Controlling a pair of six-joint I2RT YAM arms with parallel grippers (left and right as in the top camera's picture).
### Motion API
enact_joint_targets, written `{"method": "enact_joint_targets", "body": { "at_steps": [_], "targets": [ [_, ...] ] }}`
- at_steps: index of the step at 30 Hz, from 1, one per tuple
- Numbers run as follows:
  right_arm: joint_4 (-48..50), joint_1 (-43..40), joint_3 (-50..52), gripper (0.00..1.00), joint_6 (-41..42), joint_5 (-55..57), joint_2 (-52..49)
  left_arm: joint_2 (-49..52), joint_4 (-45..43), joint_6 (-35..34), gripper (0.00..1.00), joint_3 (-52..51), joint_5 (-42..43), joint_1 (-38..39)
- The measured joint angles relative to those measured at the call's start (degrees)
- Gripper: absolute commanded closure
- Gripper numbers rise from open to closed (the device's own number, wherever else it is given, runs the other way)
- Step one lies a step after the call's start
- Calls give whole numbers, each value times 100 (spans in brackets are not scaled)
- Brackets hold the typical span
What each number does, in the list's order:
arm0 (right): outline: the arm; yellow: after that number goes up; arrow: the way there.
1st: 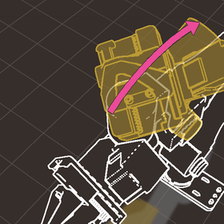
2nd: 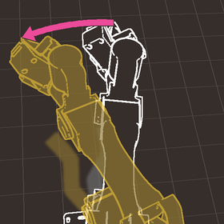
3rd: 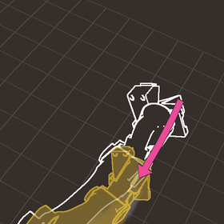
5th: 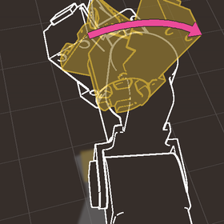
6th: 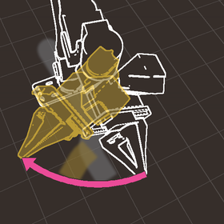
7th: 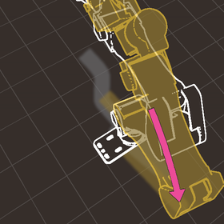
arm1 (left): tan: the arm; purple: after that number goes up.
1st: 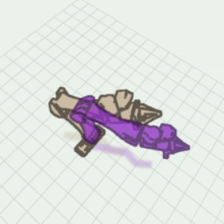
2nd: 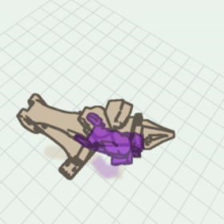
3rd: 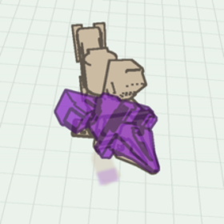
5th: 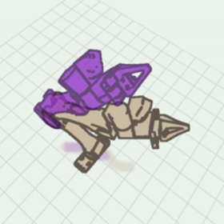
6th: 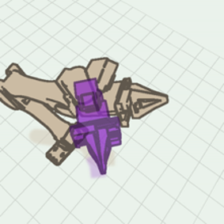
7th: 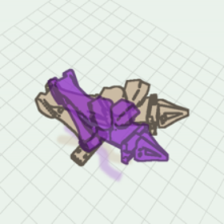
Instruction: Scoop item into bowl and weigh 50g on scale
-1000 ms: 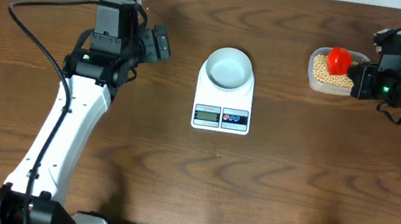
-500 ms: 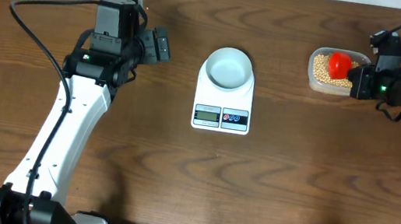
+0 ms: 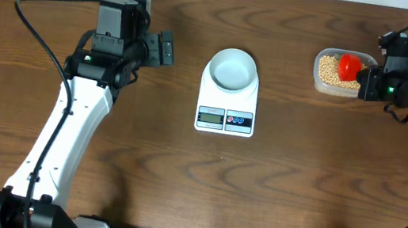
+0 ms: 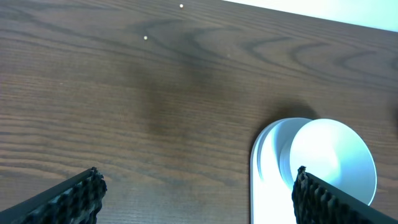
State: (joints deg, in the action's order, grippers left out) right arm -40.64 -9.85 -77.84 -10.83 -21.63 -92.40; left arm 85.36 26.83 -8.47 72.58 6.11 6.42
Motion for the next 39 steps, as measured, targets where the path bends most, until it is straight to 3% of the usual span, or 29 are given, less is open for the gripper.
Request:
{"method": "enact_joint_targets", "body": {
  "at_steps": [39],
  "targets": [
    [44,-20,0,99,-44,140,0,2,127,284,2,0,452,0]
  ]
}}
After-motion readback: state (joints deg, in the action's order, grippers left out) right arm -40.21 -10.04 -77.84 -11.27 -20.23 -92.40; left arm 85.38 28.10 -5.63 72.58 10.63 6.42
